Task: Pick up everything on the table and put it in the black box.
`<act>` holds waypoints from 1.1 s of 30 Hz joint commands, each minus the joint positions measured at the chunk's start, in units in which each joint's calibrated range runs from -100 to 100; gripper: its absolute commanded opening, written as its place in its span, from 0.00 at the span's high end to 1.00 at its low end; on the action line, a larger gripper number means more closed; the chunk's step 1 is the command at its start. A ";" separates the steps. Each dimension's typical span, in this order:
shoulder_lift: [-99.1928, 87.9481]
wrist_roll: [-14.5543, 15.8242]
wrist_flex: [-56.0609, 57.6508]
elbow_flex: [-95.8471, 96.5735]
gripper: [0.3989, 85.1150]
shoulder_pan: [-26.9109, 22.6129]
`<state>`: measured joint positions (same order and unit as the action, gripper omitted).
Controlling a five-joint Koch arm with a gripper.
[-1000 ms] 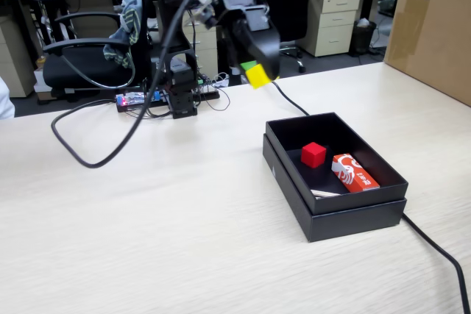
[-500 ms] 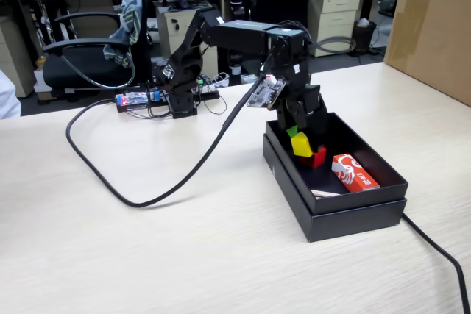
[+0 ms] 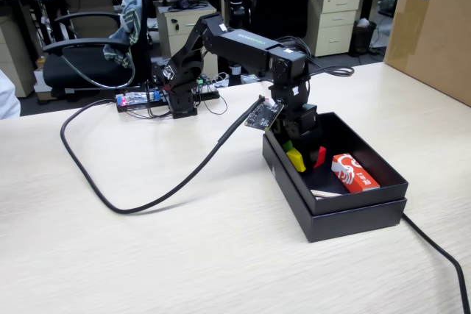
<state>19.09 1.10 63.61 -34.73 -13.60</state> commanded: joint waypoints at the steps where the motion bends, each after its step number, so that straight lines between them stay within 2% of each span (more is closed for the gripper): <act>1: -1.14 -0.20 0.54 -1.17 0.84 0.54; 2: -1.14 -0.20 0.54 -1.17 0.81 0.59; 4: -1.14 -0.24 0.54 -0.72 0.67 0.59; 5: -1.14 -0.29 0.54 -0.81 0.65 0.63; 12: -8.94 -0.24 -0.24 0.19 0.65 0.34; 13: -11.69 -0.20 -0.67 0.92 0.61 0.29; 15: -18.35 -0.24 -1.19 2.82 0.48 0.34; 16: -22.25 -0.20 -1.28 3.27 0.46 0.39; 18: -31.08 -0.05 -2.23 5.00 0.46 0.63; 21: -54.03 0.00 -6.03 13.79 0.46 2.05; 31: -92.13 -0.49 -11.99 43.89 0.45 8.60; 33: -97.64 -0.29 -13.28 51.96 0.42 9.08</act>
<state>-70.36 1.10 54.32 14.29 -5.10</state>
